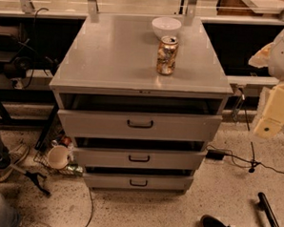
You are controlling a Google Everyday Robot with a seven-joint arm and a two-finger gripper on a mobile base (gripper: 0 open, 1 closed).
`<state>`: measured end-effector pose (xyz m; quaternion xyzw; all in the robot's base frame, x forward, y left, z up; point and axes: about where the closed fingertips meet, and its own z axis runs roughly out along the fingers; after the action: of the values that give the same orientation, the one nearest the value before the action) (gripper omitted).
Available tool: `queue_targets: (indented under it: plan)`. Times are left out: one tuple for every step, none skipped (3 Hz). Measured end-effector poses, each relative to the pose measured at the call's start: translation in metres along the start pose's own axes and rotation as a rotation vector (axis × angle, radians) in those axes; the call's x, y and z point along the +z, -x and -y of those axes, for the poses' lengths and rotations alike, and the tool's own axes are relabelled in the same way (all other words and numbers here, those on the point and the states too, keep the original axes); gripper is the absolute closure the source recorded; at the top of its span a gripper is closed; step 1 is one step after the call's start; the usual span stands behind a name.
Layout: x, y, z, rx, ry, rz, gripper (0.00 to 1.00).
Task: Open top drawer
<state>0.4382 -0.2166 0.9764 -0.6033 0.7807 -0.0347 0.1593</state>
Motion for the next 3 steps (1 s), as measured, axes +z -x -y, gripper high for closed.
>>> queue_targets:
  plan:
    - [0.000, 0.000, 0.000, 0.000, 0.000, 0.000, 0.00]
    - [-0.001, -0.009, -0.005, 0.000, -0.006, -0.017, 0.00]
    - [0.020, -0.015, -0.017, -0.042, -0.002, -0.057, 0.00]
